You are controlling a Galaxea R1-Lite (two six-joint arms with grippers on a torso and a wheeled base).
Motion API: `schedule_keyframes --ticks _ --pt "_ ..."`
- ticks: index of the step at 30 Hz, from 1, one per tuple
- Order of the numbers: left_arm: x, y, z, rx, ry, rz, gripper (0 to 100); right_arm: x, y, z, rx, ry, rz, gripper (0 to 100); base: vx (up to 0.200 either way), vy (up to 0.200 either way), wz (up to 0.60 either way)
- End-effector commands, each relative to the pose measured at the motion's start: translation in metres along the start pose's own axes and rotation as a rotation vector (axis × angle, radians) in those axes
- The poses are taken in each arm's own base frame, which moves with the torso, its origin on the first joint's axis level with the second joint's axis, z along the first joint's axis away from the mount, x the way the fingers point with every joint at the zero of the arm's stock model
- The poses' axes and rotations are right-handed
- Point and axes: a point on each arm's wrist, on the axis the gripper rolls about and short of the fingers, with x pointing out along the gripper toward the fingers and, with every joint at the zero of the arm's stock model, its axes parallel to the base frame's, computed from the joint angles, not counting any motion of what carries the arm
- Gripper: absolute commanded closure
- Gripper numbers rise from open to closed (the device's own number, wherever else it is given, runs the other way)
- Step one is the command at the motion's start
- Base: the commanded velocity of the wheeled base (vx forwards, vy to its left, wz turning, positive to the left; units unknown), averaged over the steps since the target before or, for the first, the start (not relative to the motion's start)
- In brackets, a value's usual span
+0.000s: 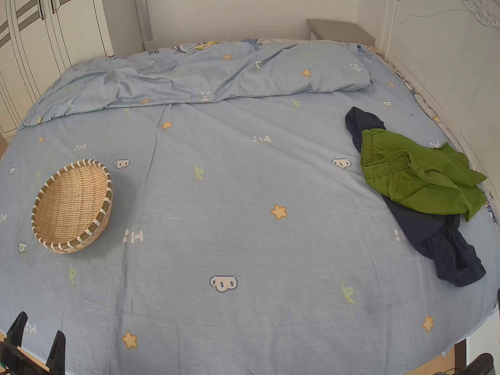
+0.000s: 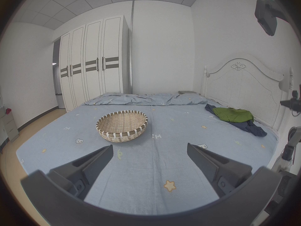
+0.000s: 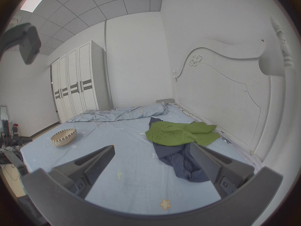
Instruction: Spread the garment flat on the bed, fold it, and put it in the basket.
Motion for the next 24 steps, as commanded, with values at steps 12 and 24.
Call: schedule_keyframes --ticks 12,24 --pt "0.001 0.0 -0.005 0.0 0.016 0.001 0 0.24 -0.005 0.118 -0.145 0.511 -0.112 0 0.0 0.0 0.0" --pt "0.001 0.0 -0.005 0.0 0.016 0.001 0 0.403 -0.01 0.068 -0.273 0.636 -0.282 0 0.0 0.0 0.0"
